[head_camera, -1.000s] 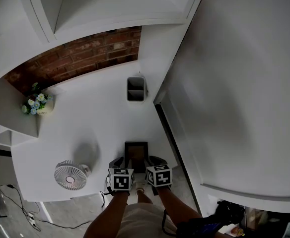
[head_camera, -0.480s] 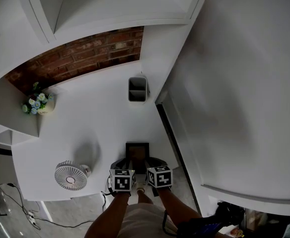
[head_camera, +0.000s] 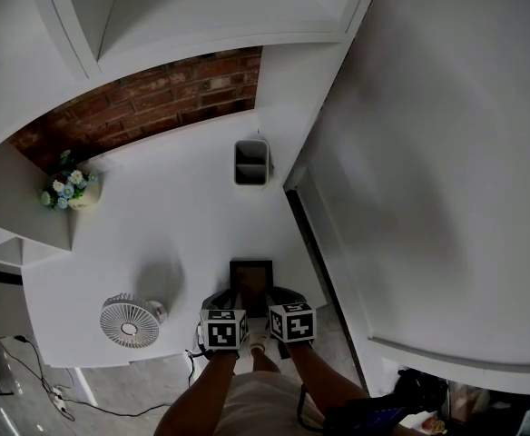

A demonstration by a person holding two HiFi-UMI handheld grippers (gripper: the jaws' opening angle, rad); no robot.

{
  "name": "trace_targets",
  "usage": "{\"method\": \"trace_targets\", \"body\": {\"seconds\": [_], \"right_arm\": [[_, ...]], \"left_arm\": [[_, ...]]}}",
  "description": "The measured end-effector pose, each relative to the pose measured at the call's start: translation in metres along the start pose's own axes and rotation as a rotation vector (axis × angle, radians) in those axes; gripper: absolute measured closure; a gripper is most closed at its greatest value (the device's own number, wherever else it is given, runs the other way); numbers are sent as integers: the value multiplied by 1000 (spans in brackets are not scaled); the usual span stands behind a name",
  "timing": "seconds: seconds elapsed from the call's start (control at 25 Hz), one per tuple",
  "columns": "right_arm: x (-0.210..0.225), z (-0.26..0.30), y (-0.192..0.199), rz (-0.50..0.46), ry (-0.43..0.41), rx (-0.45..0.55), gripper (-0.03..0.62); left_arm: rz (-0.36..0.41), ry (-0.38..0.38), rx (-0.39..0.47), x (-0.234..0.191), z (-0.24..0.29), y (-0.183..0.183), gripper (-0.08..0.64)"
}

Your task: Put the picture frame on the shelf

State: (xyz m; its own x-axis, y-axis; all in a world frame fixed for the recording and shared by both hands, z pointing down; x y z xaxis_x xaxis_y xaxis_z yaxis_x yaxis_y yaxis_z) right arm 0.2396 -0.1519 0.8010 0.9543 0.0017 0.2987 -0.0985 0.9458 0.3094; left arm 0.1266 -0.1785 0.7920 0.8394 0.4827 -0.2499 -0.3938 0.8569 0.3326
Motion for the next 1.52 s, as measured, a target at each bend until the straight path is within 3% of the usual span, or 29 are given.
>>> {"method": "trace_targets", "body": {"seconds": [0.16,0.48,0.88,1.2,1.36,1.52], "right_arm": [[-2,-8,-8,5,-4,34,508],[-18,-48,-55,-51,19,192,509],[-57,-125,-120,-205,44,443,509],[-106,-191,-167,-330,8,640,508],[-133,-218,-181,-368,-31,719,508],[-159,-247,-189,-425,-71,799,508]], "left_arm": [[-10,-3,39,0,-7,-7,482],[-10,-33,205,-1,-48,-49,483],[-7,-65,460,-4,-132,-107,485],[24,-112,687,-9,-223,-142,486],[73,-168,787,-14,-267,-150,486],[69,-182,872,-18,-306,-151,486]]}}
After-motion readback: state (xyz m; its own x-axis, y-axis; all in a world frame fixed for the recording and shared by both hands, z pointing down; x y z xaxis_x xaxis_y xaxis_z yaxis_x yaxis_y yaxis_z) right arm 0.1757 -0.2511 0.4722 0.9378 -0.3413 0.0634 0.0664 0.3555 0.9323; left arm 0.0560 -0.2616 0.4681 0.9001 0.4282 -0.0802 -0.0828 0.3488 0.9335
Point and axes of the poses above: the fingertips, and each gripper's own axes: z forward along the fingers, x to its right, y out of its underside, the point moved 3 cm from there along -z, backward along the fingers, and after that the axes turned 15 degrees about -x, right-handed, at the moved point
